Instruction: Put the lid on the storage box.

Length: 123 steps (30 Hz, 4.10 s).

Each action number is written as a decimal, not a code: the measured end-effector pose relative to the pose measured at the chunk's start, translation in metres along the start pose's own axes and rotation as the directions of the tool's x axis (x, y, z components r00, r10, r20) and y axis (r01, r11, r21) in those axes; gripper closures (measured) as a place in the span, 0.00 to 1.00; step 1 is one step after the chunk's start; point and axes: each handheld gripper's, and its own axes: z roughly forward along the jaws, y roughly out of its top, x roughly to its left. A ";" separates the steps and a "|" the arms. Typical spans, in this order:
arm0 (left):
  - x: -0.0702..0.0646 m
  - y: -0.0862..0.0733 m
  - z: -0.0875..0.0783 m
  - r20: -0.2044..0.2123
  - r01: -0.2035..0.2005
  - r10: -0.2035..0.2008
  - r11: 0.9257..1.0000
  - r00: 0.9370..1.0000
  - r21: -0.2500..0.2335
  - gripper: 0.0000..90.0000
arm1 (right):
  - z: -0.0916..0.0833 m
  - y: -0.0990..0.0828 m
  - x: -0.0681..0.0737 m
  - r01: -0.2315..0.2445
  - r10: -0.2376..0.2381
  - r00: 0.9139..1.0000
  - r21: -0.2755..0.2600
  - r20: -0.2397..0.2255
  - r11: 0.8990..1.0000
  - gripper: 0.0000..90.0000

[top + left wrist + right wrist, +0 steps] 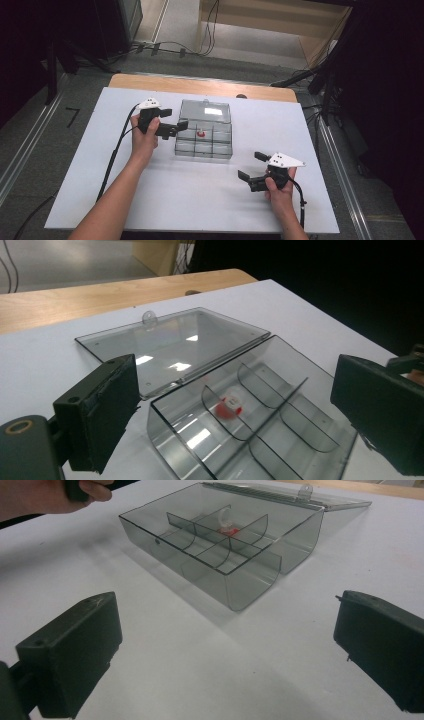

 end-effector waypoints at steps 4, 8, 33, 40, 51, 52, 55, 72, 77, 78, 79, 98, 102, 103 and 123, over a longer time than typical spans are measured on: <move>0.006 0.002 0.011 -0.011 0.017 -0.017 1.000 1.000 0.020 0.06 | 0.002 0.002 -0.004 -0.021 0.021 1.000 0.002 0.001 1.000 0.00; 0.013 0.003 0.018 -0.022 0.057 -0.057 0.998 0.998 0.023 0.09 | 0.002 0.006 -0.009 -0.044 0.044 0.999 -0.004 0.006 0.999 0.00; 0.036 0.012 0.032 -0.072 0.156 -0.152 0.986 0.986 0.053 0.26 | 0.045 0.078 -0.037 -0.073 0.073 0.997 0.025 0.028 0.997 0.00; 0.039 0.010 0.035 -0.087 0.157 -0.151 0.986 0.985 0.065 0.28 | 0.061 0.094 -0.050 -0.120 0.120 0.992 0.028 0.028 0.992 0.00; 0.045 0.000 0.048 -0.088 0.216 -0.207 0.972 0.974 0.098 0.28 | 0.098 0.107 -0.063 -0.216 0.209 0.975 0.098 0.070 0.972 0.19; 0.045 0.000 0.048 -0.088 0.216 -0.208 0.971 0.974 0.101 0.28 | 0.102 0.108 -0.064 -0.232 0.226 0.972 0.104 0.068 0.967 0.20; 0.045 -0.001 0.051 -0.091 0.227 -0.218 0.968 0.972 0.104 0.28 | 0.111 0.112 -0.068 -0.255 0.246 0.966 0.128 0.081 0.958 0.24; 0.042 -0.001 0.062 -0.119 0.242 -0.227 0.962 0.966 0.126 0.36 | 0.147 0.097 -0.093 -0.452 0.427 0.890 0.178 0.161 0.874 0.34; 0.042 -0.001 0.066 -0.127 0.258 -0.242 0.958 0.962 0.130 0.36 | 0.153 0.093 -0.096 -0.494 0.470 0.868 0.180 0.164 0.850 0.35; 0.042 -0.001 0.066 -0.128 0.263 -0.247 0.956 0.961 0.130 0.36 | 0.153 0.093 -0.096 -0.500 0.475 0.865 0.181 0.165 0.847 0.35; 0.043 -0.001 0.067 -0.130 0.267 -0.251 0.955 0.959 0.132 0.36 | 0.154 0.093 -0.096 -0.498 0.474 0.866 0.179 0.162 0.848 0.35; 0.048 -0.005 0.078 -0.110 0.360 -0.347 0.923 0.931 0.138 0.37 | 0.167 0.095 -0.093 -0.543 0.526 0.840 0.204 0.133 0.815 0.31; 0.047 -0.005 0.081 -0.091 0.390 -0.381 0.910 0.920 0.137 0.39 | 0.167 0.095 -0.094 -0.543 0.529 0.840 0.208 0.122 0.814 0.31; 0.047 -0.005 0.081 -0.091 0.391 -0.382 0.910 0.920 0.138 0.39 | 0.167 0.095 -0.095 -0.543 0.529 0.840 0.209 0.120 0.814 0.32; 0.046 0.007 0.062 -0.057 0.301 -0.298 0.952 0.953 0.061 0.71 | 0.147 0.109 -0.089 -0.384 0.373 0.922 0.128 0.105 0.914 0.60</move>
